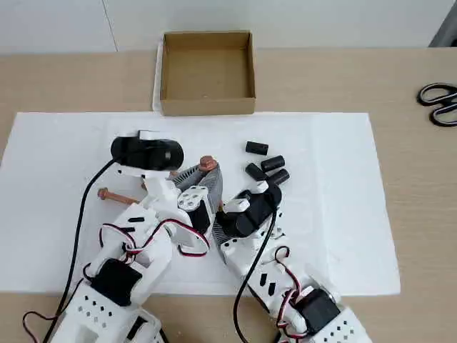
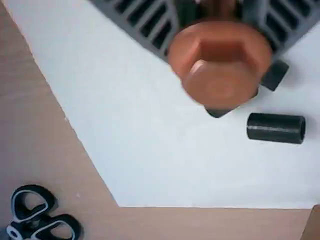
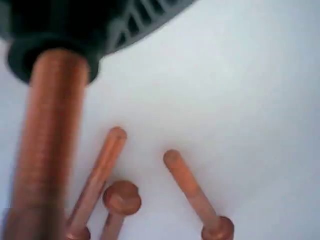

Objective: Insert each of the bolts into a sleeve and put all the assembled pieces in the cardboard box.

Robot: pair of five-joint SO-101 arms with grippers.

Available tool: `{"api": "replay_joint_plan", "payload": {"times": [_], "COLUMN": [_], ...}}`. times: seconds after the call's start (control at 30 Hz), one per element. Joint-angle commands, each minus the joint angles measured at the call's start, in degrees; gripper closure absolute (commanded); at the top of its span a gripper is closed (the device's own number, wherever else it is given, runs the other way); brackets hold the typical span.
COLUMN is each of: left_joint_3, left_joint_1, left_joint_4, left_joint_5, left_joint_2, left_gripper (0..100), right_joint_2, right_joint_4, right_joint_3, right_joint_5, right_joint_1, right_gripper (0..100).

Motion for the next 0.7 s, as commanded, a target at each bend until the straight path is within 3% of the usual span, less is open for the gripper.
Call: {"api": "replay_joint_plan", "payload": {"times": [0.0,0.67], "left_joint_3": [-0.40,4.00], "left_joint_1": [0.09,0.18], "left_joint_4": [0.00,-3.78], "left_joint_5": [0.26,0.09], "left_joint_2": [-0.18,-0.18], "left_gripper": [99,99], "right_joint_2": [-0.92,-0.92], "right_joint_4": [-1.45,-1.45], "right_joint_3": [-0.35,-0.44], "right_joint_5": [-0.44,-0.35], "right_joint_1": [-0.40,-0.40], "right_gripper": [99.5,99.5]}}
